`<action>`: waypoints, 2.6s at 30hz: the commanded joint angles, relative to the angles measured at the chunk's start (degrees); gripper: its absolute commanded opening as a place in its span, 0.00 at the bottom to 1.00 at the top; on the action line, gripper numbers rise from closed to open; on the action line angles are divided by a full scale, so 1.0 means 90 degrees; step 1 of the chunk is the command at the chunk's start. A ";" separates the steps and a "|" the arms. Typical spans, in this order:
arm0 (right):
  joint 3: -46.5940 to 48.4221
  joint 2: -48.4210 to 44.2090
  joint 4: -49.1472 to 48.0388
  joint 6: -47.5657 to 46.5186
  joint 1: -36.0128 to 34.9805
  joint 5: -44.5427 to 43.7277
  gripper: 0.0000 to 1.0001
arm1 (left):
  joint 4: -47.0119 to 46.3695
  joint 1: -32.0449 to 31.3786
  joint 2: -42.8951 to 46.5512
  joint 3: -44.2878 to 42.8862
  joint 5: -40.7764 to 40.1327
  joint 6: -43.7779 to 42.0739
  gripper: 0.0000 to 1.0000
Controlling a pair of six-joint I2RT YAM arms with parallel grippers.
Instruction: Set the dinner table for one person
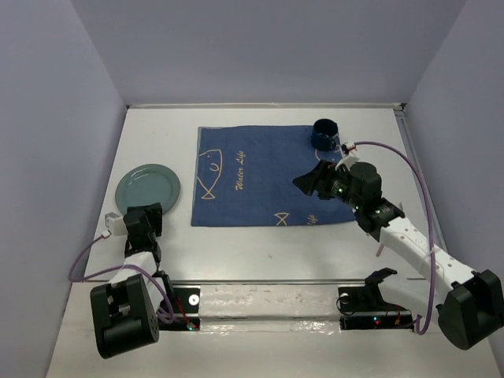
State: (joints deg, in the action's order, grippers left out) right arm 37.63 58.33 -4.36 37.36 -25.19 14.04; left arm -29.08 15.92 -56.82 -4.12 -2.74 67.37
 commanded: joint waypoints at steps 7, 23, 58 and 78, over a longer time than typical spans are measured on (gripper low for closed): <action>-0.0265 -0.0123 -0.0307 0.0018 -0.0111 0.0061 0.74 | -0.1708 0.0038 -0.1106 0.0360 -0.0272 0.0229 0.57; -0.0362 -0.0182 -0.0287 0.0009 -0.0228 0.0031 0.73 | -0.3333 0.0047 -0.1111 0.0536 0.0021 -0.0161 0.00; 0.0448 -0.0523 0.0971 -0.0909 -0.0228 -0.1364 0.75 | -0.2208 -0.3140 0.0496 -0.2696 0.2708 -0.1059 0.00; 0.0273 -0.1295 0.1715 -0.1075 0.0514 -0.1756 0.74 | -0.4757 -0.4182 -0.3588 -0.4239 0.3722 -0.0709 0.00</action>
State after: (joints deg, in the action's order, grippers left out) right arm 40.34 47.27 11.29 28.25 -20.95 -2.13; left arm -54.41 -22.39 -88.23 -35.05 27.38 58.04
